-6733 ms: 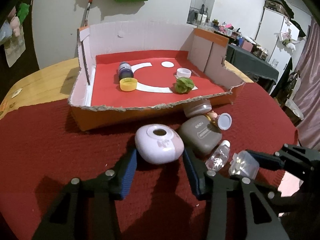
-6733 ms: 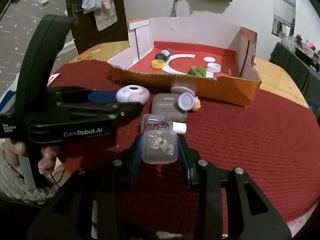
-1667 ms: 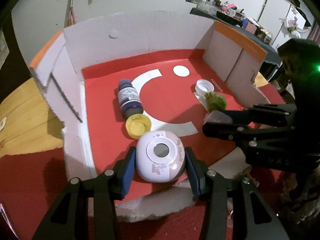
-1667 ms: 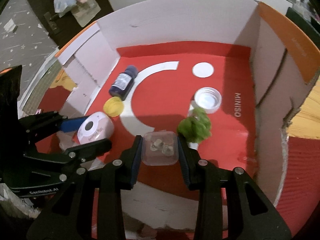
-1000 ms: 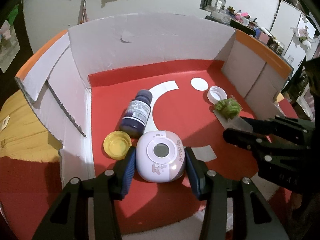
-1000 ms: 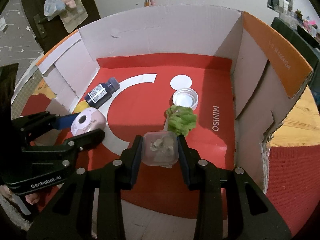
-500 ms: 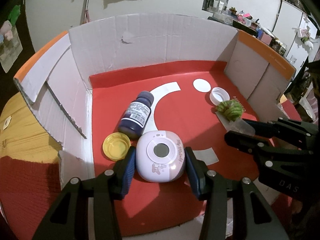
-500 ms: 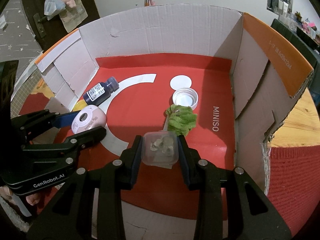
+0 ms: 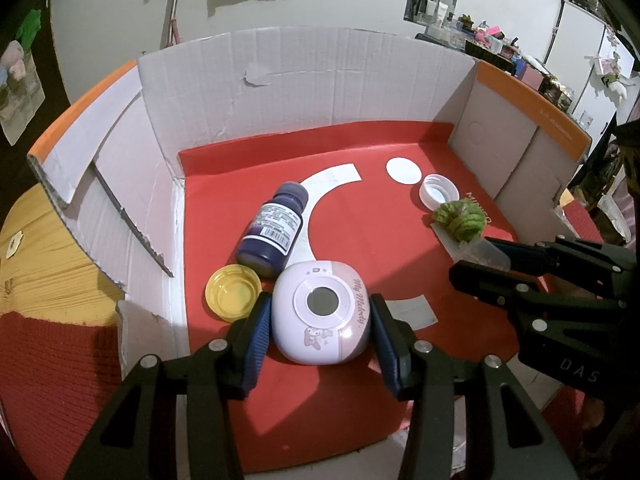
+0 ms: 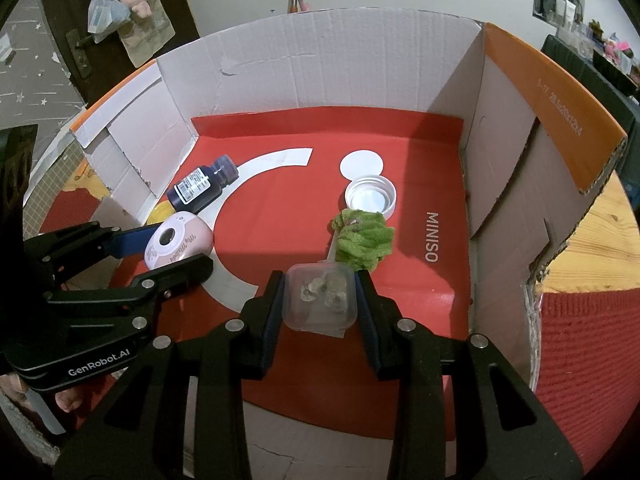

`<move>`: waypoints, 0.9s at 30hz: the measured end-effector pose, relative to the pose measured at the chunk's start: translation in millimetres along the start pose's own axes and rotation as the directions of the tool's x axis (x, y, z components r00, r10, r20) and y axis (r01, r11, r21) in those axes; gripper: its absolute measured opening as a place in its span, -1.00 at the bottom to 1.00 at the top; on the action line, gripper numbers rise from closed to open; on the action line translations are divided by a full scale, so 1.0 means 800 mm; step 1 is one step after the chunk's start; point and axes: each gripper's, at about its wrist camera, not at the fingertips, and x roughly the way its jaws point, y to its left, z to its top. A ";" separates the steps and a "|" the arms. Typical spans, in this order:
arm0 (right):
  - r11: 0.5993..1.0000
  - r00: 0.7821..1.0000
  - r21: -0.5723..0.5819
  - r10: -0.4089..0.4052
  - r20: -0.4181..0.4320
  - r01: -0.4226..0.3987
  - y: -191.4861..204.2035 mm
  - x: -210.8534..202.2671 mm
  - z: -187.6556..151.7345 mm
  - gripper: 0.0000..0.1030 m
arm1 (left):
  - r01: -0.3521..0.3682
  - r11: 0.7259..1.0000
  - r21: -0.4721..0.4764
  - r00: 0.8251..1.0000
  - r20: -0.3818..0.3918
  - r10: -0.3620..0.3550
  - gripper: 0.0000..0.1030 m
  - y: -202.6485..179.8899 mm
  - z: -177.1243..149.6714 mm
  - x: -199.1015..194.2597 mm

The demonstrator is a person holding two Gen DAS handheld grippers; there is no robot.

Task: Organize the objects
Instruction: 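Lower the clear container onto the box floor with the right tool and open it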

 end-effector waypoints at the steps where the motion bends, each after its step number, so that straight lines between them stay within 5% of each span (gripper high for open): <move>1: 1.000 1.000 0.000 0.000 0.000 0.000 0.000 0.000 0.000 -0.35 | 0.000 1.000 0.000 1.000 0.000 0.000 -0.04 0.000 0.000 0.000; 27: 1.000 1.000 -0.018 -0.005 0.031 0.006 0.001 -0.020 -0.006 -0.14 | 0.000 1.000 0.005 1.000 0.011 0.000 0.14 -0.005 -0.004 -0.007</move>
